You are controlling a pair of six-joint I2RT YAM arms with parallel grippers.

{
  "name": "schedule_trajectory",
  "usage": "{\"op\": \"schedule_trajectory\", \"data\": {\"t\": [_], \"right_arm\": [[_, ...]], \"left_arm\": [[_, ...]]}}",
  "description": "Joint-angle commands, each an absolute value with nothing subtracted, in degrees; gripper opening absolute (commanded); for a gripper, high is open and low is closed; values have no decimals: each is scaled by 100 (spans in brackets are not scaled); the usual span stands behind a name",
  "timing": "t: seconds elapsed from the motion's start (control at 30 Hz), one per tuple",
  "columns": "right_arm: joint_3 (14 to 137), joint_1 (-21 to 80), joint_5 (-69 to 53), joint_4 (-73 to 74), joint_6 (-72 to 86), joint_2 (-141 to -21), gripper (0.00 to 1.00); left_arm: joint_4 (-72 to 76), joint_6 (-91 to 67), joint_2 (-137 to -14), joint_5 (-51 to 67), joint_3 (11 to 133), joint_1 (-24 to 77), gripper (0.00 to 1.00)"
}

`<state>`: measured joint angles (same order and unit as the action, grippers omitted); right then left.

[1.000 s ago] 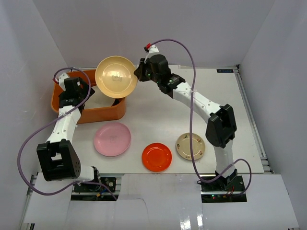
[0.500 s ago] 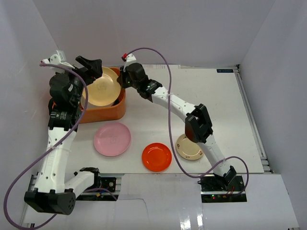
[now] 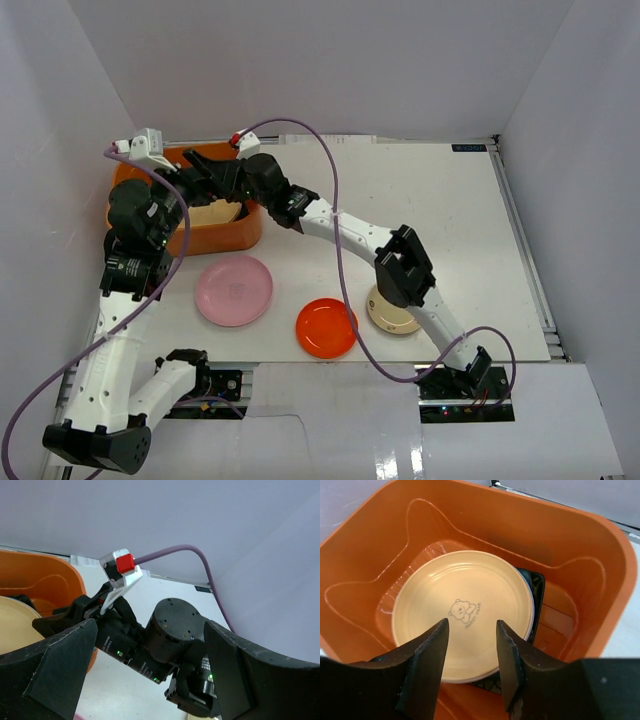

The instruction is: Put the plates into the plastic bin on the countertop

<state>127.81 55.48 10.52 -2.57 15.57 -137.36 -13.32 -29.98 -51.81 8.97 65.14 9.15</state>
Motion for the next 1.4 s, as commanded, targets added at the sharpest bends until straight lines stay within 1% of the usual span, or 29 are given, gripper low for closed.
{"op": "schedule_trajectory", "data": {"t": [0.0, 0.07, 0.1, 0.13, 0.17, 0.2, 0.23, 0.27, 0.3, 0.33, 0.37, 0.43, 0.47, 0.5, 0.57, 0.6, 0.67, 0.7, 0.77, 0.8, 0.87, 0.9, 0.97, 1.07, 1.2, 1.3, 1.33, 1.37], "right_arm": [[12421, 5485, 1072, -765, 1345, -12632, 48], [11535, 5388, 976, -817, 1318, -11885, 44], [10679, 5283, 941, -843, 1318, -11282, 42], [10183, 5213, 914, -922, 1344, -10963, 37], [9656, 5142, 879, -992, 1371, -10655, 35], [9094, 4968, 835, -1071, 1406, -10017, 32], [8009, 4844, 791, -1142, 1580, -9698, 24], [7493, 4721, 504, -1134, 1695, -9433, 20], [6992, 4415, 318, -1116, 1809, -8909, 13], [6082, 4264, 203, -1003, 2019, -8634, 9], [5664, 4141, 124, -906, 2100, -8405, 8], [4725, 3859, -139, -609, 2049, -7562, 8], [4546, 3858, -141, -467, 1996, -7559, 8], [4422, 3841, -175, -344, 1978, -7350, 10], [4325, 3841, -394, -272, 1977, -7321, 15], [4350, 3841, -674, -351, 2021, -7469, 22], [4551, 3876, -930, -526, 2257, -7716, 31], [4640, 4024, -932, -727, 2320, -7978, 38], [4972, 4226, -766, -939, 2416, -8417, 42], [5105, 4428, -721, -1097, 2469, -8585, 48], [5413, 4735, -677, -1238, 2601, -9224, 54], [5736, 4833, -659, -1335, 2732, -9455, 57], [6107, 5018, -642, -1345, 2865, -10164, 57], [6705, 5421, -615, -1371, 3032, -10851, 57], [7145, 5721, -492, -1239, 3093, -11346, 51], [7154, 5853, -493, -1274, 3208, -11548, 48], [7180, 5888, -423, -1222, 3234, -11645, 44], [7198, 5906, -404, -1204, 3269, -11680, 34]], "left_arm": [[-1511, -2961, -4913, 1458, 6566, 1054, 98], [-1669, -3014, -4834, 1818, 6478, 1116, 96], [-1809, -3058, -4817, 1985, 6330, 1177, 96], [-1906, -3076, -4816, 2308, 6250, 1204, 94], [-1986, -3094, -4816, 2468, 6145, 1230, 93], [-2065, -3172, -4808, 2652, 5839, 1257, 92], [-2083, -3182, -4782, 2968, 5653, 1300, 89], [-2092, -3216, -4773, 3101, 5460, 1344, 88], [-2100, -3286, -4764, 3190, 5058, 1406, 87], [-2109, -3296, -4781, 3251, 4880, 1467, 87], [-2118, -3313, -4799, 3287, 4721, 1703, 85], [-2144, -3375, -4912, 3096, 4378, 2203, 85], [-2145, -3384, -4974, 2937, 4307, 2380, 84], [-2214, -3392, -5018, 2727, 4281, 2547, 84], [-2250, -3401, -4958, 2279, 4298, 2829, 83], [-2267, -3393, -4887, 1946, 4341, 2847, 82], [-2267, -3305, -4625, 1680, 4613, 2856, 82], [-2268, -3261, -4527, 1452, 4745, 2848, 82], [-2250, -3051, -4360, 1284, 5113, 2848, 84], [-2241, -2972, -4220, 1170, 5220, 2848, 86], [-2189, -2779, -4096, 1151, 5387, 2856, 89], [-2154, -2708, -4000, 1177, 5414, 2856, 93], [-2162, -2558, -3912, 1222, 5449, 2856, 98], [-2311, -2382, -3657, 1353, 5397, 2856, 98], [-2505, -2180, -3209, 1222, 5230, 2848, 98], [-2558, -2074, -2936, 994, 5089, 2856, 98], [-2584, -2048, -2875, 906, 5063, 2848, 98], [-2601, -2022, -2874, 862, 5054, 2856, 98]]}}
